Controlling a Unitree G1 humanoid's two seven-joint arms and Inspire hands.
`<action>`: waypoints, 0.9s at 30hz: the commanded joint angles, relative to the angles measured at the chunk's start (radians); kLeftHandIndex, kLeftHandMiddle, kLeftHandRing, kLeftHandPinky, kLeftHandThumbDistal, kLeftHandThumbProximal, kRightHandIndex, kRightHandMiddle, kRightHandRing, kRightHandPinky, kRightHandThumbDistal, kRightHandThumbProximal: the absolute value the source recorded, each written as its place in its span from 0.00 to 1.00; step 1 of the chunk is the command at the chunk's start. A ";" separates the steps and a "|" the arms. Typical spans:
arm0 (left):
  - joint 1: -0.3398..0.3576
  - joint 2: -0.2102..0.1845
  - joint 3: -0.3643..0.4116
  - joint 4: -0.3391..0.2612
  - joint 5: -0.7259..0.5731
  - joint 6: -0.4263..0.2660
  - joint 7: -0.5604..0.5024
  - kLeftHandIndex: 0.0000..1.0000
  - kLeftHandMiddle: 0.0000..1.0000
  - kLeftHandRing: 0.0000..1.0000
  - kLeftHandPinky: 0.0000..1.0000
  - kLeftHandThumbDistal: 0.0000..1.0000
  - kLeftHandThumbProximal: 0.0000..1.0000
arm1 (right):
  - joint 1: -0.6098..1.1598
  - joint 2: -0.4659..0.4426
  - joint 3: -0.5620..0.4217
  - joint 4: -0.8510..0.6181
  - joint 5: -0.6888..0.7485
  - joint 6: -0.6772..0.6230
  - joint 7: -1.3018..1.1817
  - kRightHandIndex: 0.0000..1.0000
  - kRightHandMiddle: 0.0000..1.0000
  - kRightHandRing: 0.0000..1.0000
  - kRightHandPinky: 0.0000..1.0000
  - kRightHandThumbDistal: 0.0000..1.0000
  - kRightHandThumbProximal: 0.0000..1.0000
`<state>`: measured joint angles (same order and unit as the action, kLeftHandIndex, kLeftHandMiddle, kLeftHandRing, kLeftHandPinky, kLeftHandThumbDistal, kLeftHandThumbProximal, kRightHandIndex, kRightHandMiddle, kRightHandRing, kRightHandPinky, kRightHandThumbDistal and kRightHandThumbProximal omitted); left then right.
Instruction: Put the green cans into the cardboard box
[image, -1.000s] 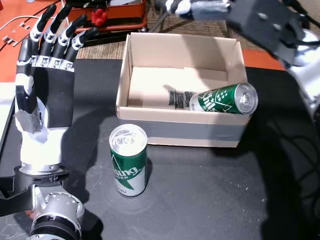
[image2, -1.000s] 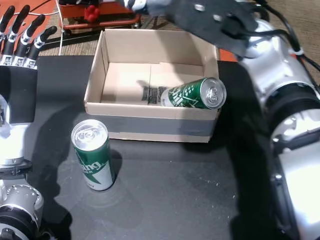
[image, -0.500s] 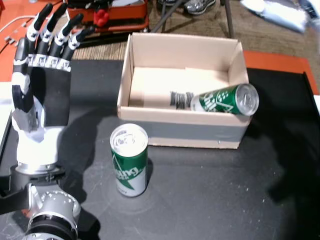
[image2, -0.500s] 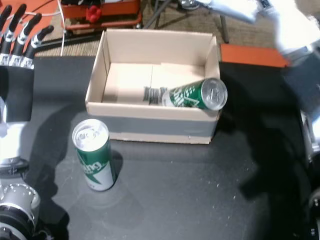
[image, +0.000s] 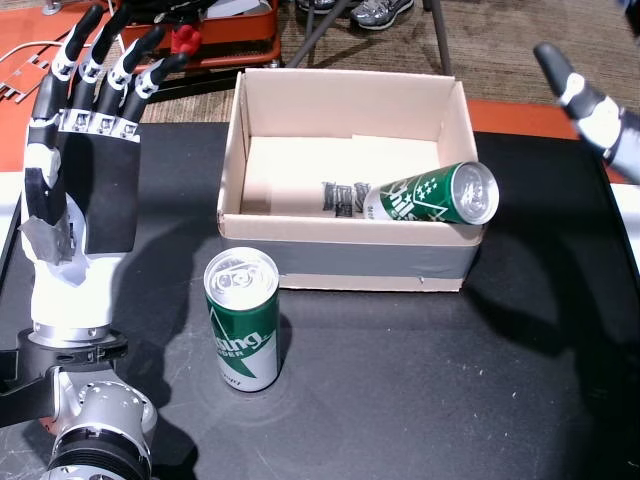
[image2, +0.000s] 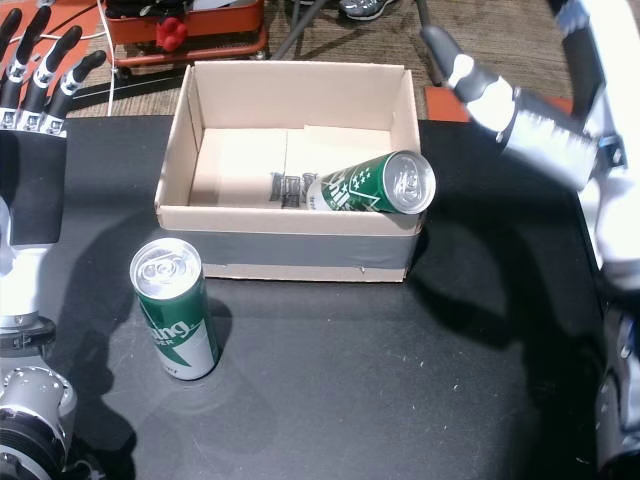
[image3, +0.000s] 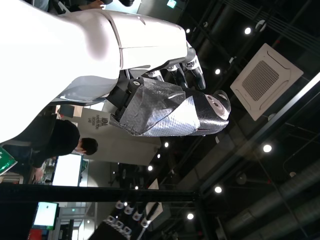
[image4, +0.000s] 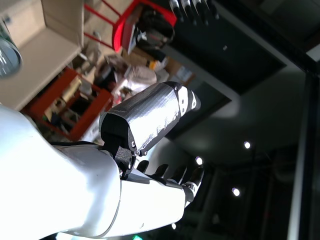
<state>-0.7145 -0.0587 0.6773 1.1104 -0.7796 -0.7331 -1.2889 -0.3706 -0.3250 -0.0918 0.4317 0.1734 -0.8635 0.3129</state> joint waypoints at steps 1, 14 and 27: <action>0.003 0.009 0.000 0.007 0.000 0.010 -0.010 0.65 0.75 0.82 0.80 0.43 0.71 | 0.035 0.018 0.002 0.004 -0.003 -0.013 0.010 0.90 0.93 0.93 0.92 0.77 0.16; 0.018 0.022 -0.013 -0.002 0.013 0.001 -0.018 0.67 0.76 0.83 0.82 0.46 0.72 | 0.175 0.097 0.013 0.005 0.007 -0.107 0.034 0.91 0.92 0.92 0.92 0.75 0.15; 0.037 0.036 -0.078 0.011 0.098 -0.082 -0.004 0.66 0.76 0.81 0.85 0.66 0.57 | 0.219 0.125 0.001 0.034 0.014 -0.151 0.035 0.90 0.91 0.92 0.92 0.77 0.22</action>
<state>-0.6933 -0.0311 0.6155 1.1137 -0.7167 -0.7973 -1.2987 -0.1610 -0.2066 -0.0883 0.4569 0.1811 -1.0076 0.3482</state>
